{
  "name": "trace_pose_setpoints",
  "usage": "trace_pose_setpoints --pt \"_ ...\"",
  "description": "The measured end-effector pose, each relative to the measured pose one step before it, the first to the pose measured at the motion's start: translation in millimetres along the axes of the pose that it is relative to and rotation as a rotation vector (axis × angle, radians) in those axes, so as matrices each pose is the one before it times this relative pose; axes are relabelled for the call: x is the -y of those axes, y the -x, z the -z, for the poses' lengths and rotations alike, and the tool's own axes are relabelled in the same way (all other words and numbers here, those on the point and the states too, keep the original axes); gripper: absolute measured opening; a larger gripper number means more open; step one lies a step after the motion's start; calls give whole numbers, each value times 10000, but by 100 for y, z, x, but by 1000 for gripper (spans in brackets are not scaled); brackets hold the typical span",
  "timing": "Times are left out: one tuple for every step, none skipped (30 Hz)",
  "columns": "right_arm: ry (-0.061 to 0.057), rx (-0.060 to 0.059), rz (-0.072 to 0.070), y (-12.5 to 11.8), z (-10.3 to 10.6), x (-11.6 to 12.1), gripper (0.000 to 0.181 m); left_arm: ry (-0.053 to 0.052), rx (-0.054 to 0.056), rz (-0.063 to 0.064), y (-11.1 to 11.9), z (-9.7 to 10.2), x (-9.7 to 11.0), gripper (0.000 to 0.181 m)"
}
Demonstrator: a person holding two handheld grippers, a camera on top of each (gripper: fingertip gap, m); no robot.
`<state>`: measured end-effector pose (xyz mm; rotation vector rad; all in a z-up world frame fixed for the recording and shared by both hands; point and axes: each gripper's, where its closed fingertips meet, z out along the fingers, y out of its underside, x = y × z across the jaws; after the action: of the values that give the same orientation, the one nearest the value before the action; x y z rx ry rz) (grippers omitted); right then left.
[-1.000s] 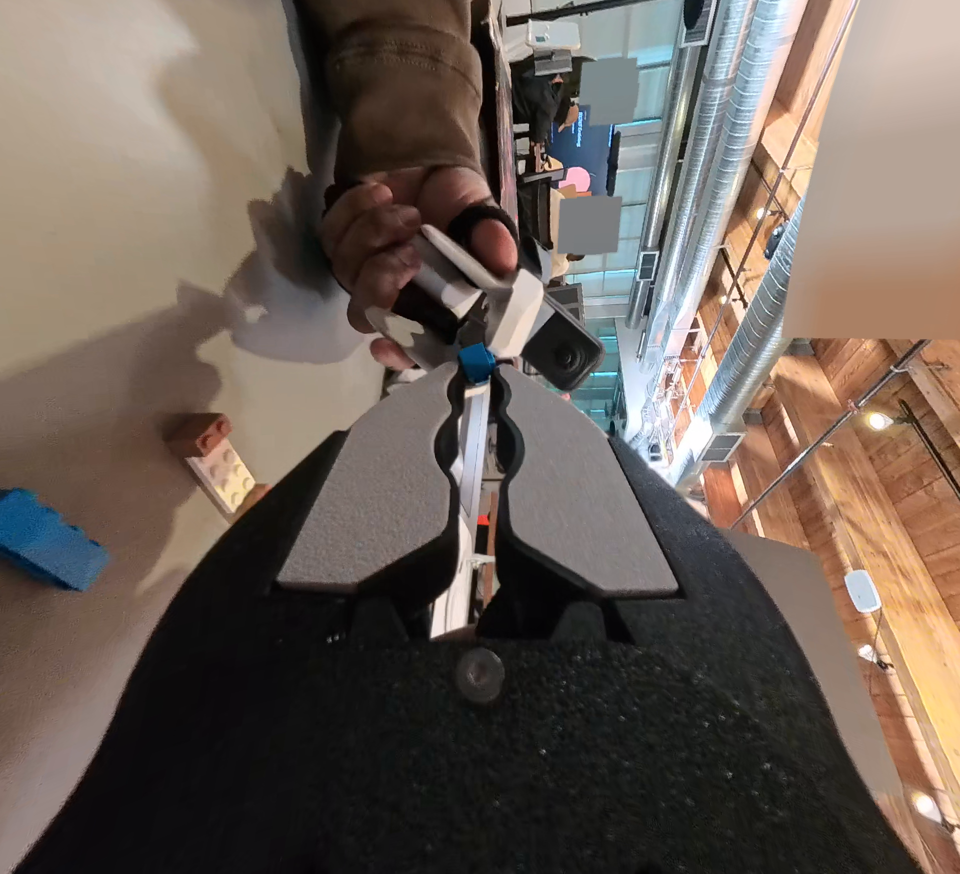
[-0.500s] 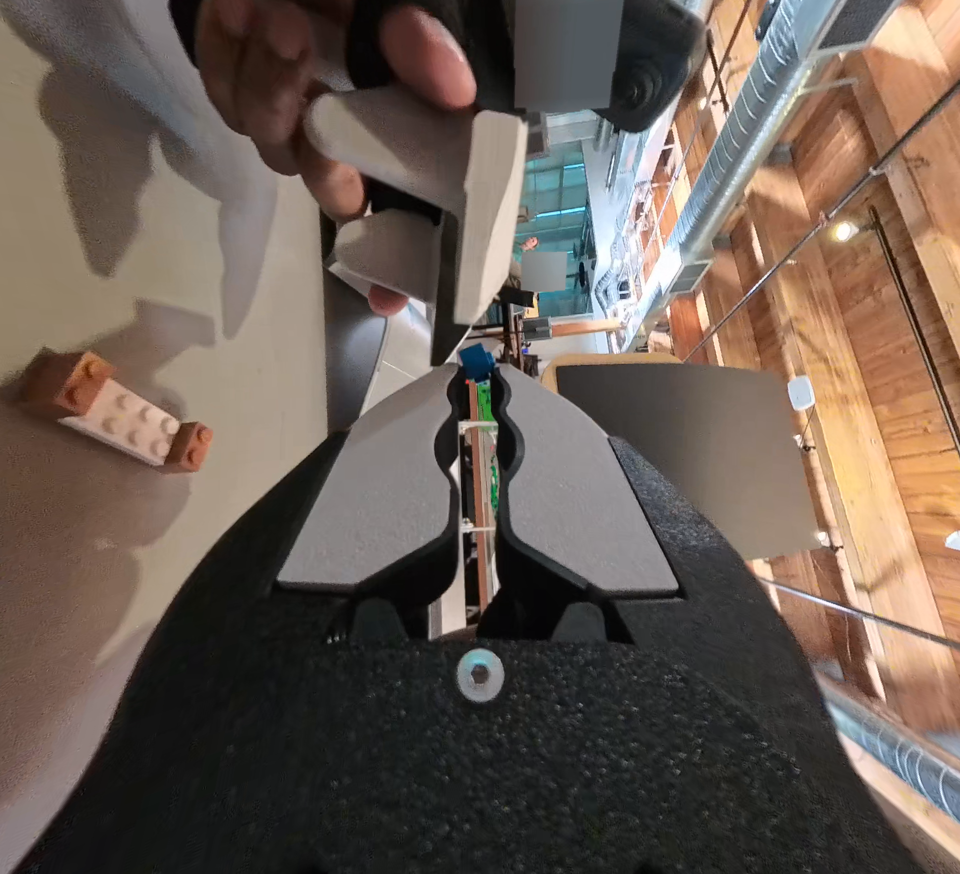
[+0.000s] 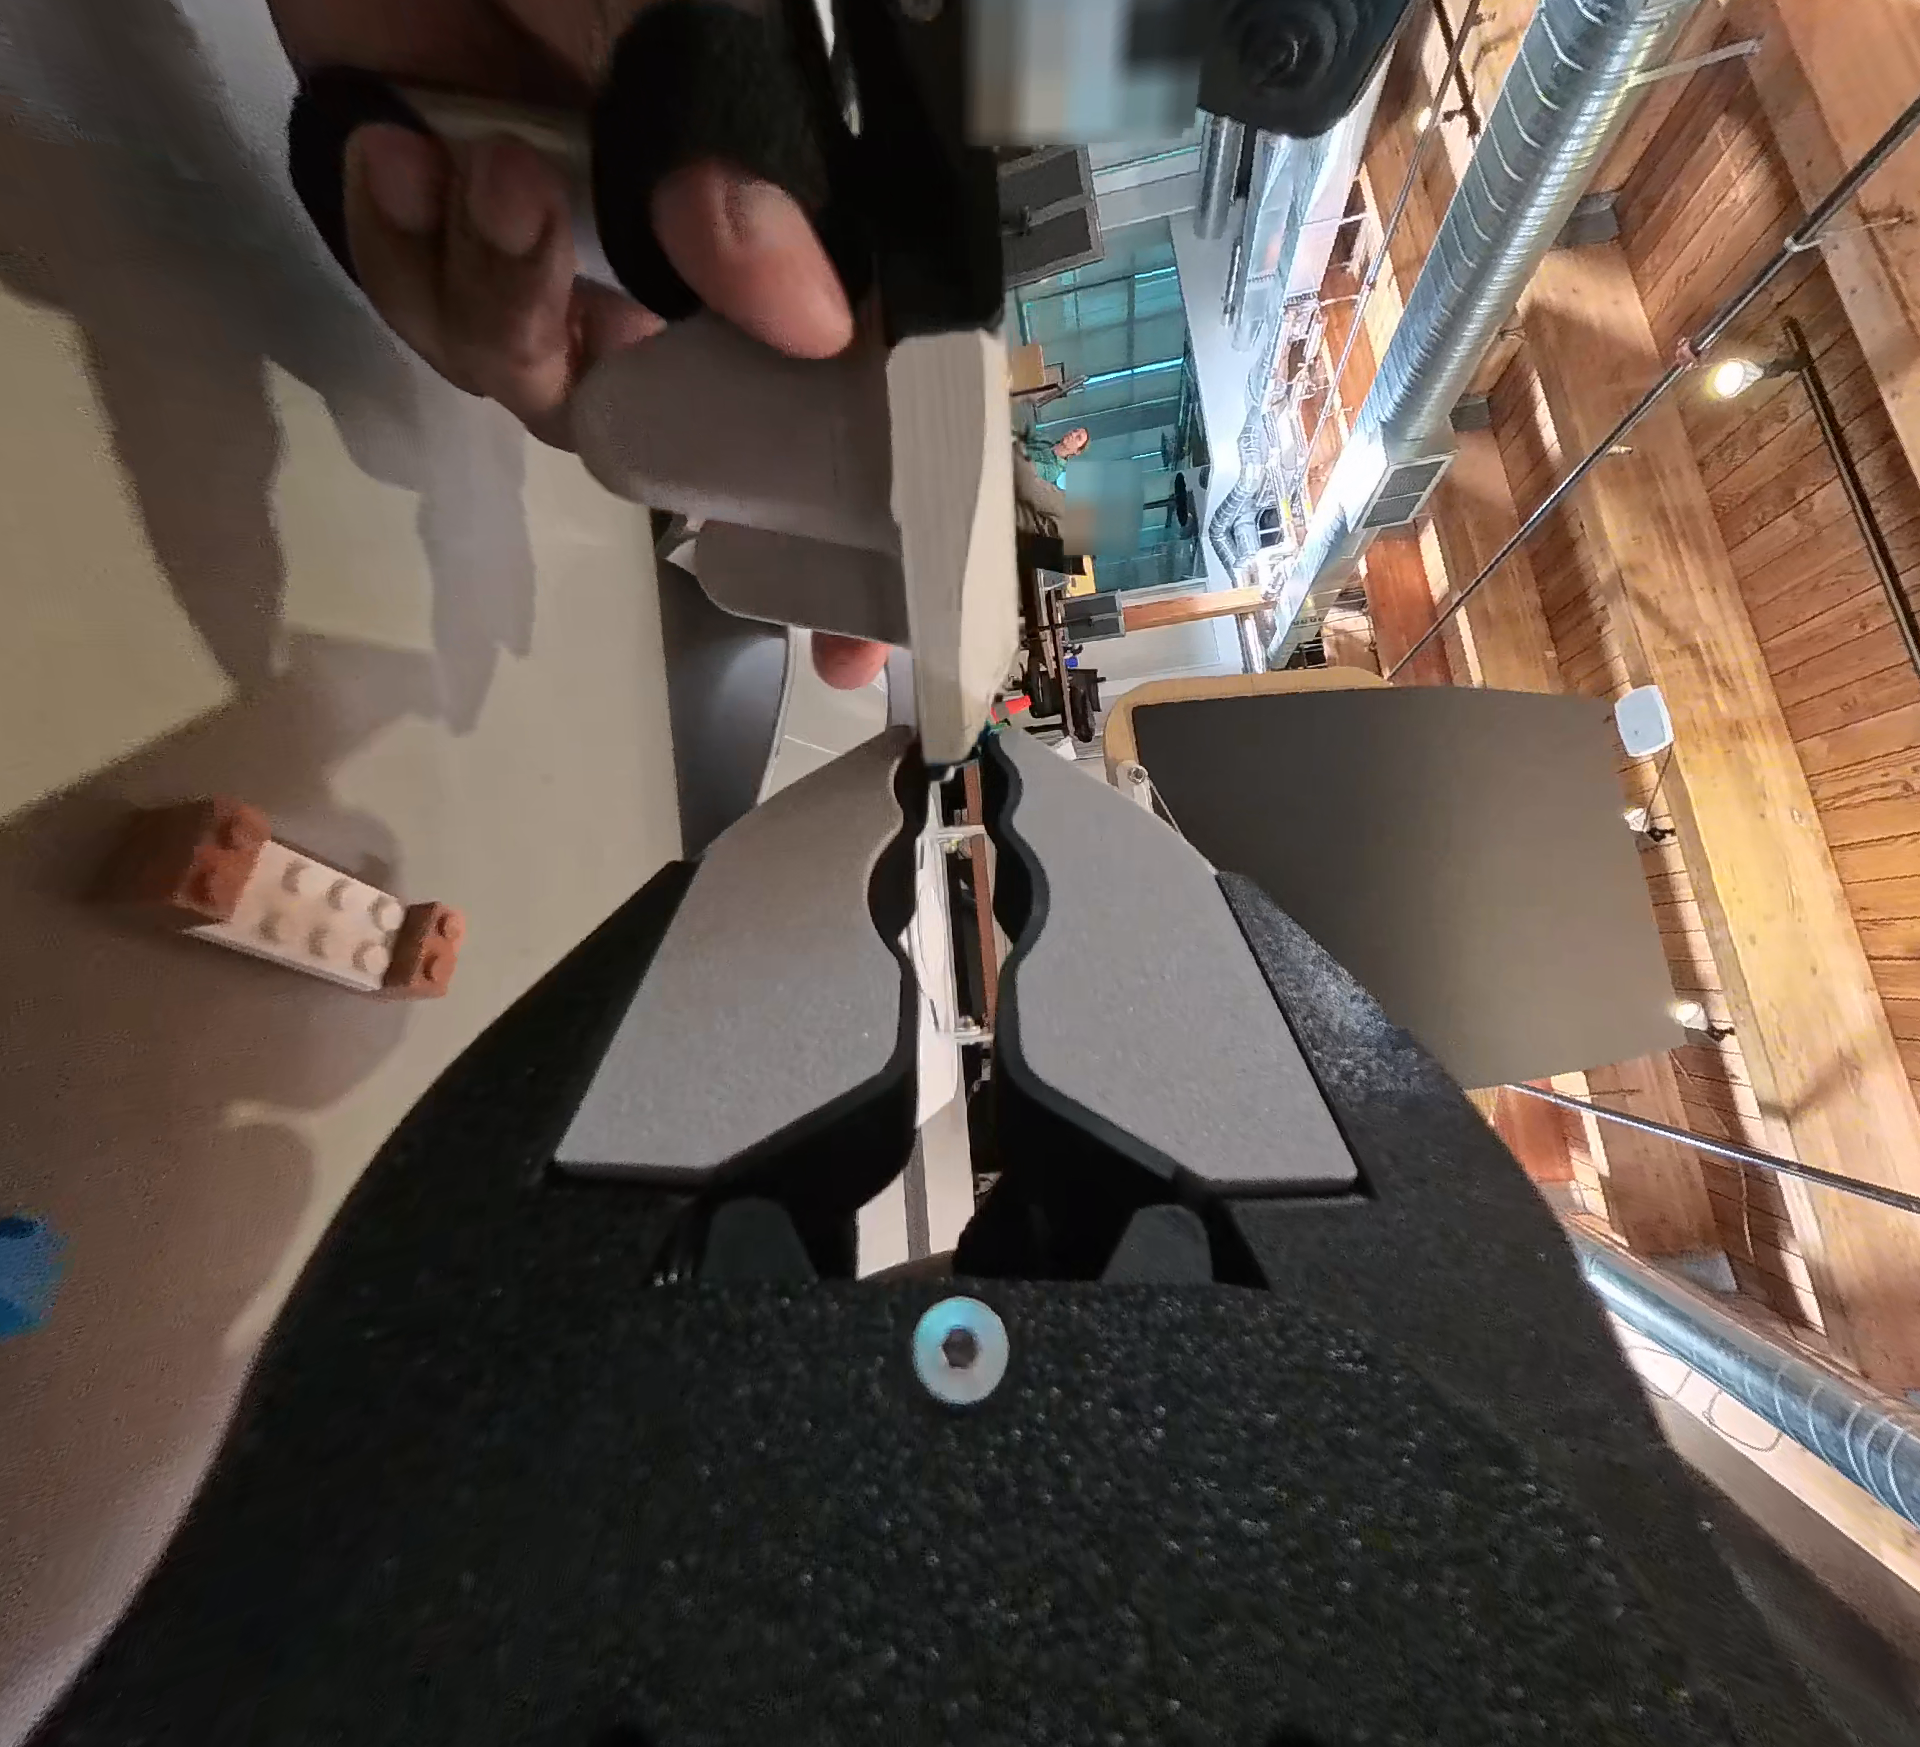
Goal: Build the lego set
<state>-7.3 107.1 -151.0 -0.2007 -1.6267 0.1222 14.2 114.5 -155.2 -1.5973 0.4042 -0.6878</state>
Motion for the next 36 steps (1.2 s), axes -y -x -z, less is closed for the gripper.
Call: trace_pose_setpoints --pt "-46 -21 26 0 38 109 9 -50 -10 -67 -35 27 8 35" --pt "-85 -13 13 -8 49 113 9 -58 -81 -31 -93 45 20 35" --pt "-140 21 -29 19 71 143 9 -41 -153 35 -123 70 -10 35" --pt "-164 35 -76 7 69 159 9 -58 -236 129 -167 82 9 35" --pt "-191 45 -93 -2 84 174 9 -72 -284 219 -202 69 34 35" --pt "-224 53 -53 15 110 227 9 -67 -345 257 -290 71 11 35" --pt "-238 61 -17 4 143 252 9 -68 -365 253 -328 69 18 35" --pt "-256 82 -23 32 163 288 9 -33 -380 231 -364 49 -9 35" --pt "-285 109 -35 60 176 342 10 15 -413 206 -430 50 -70 35" --pt "-290 133 -63 73 191 352 9 39 -413 188 -440 52 -85 35" --pt "-288 157 -111 99 180 360 9 68 -388 158 -433 36 -118 34" --pt "-278 160 -150 103 164 362 9 89 -358 115 -433 12 -131 34" --pt "-241 146 -164 93 143 317 10 75 -267 42 -359 -3 -117 34" --pt "-225 144 -142 99 133 306 10 97 -203 -32 -335 -21 -117 34" --pt "-224 150 -103 128 136 323 10 131 -184 -75 -335 -53 -153 35" --pt "-179 141 -65 128 123 257 10 139 -142 -78 -299 -51 -158 35" --pt "-127 126 -32 121 101 185 10 115 -78 -66 -186 -44 -119 34" --pt "-106 116 -8 111 92 157 10 89 -73 -39 -155 -48 -89 34" --pt "-82 111 10 129 68 124 11 73 -72 4 -152 -49 -77 35" --pt "-88 118 26 148 75 152 12 61 -52 24 -89 -41 -85 34" --pt "-115 119 38 162 65 209 14 62 49 46 77 -60 -91 34" --pt "-106 108 54 181 42 243 14 119 27 56 85 -66 -193 34" --pt "-41 107 76 193 13 155 15 101 -42 46 -33 -49 -189 35" --pt "43 66 97 159 -41 21 15 51 -65 23 -94 -34 -118 35" --pt "50 8 107 90 -48 -29 14 41 -64 3 -115 -44 -65 34" --pt "-11 5 68 68 2 48 14 71 -47 -22 -100 -47 -92 34" --pt "-28 18 13 42 16 67 13 78 -41 -31 -86 -51 -110 34" --pt "-5 10 11 13 11 22 12 42 -46 -11 -105 -46 -63 34" --pt "-1 12 42 25 17 11 11 27 -56 13 -94 -40 -40 34" --pt "-12 30 48 55 16 26 11 44 -36 20 -59 -45 -56 34" --pt "3 29 45 56 14 12 10 32 -14 13 -14 -21 -69 34" --pt "8 14 62 55 4 15 10 14 -16 20 2 -1 -38 34" --pt "-10 17 66 71 11 35 10 29 -39 32 -38 -21 -57 34" --pt "-21 27 39 85 20 49 10 47 -37 13 -54 -29 -81 34" --pt "-10 17 7 54 14 15 10 28 -11 -5 -21 -27 -61 34" --pt "7 3 0 23 14 -20 10 4 6 6 21 -14 -9 35"
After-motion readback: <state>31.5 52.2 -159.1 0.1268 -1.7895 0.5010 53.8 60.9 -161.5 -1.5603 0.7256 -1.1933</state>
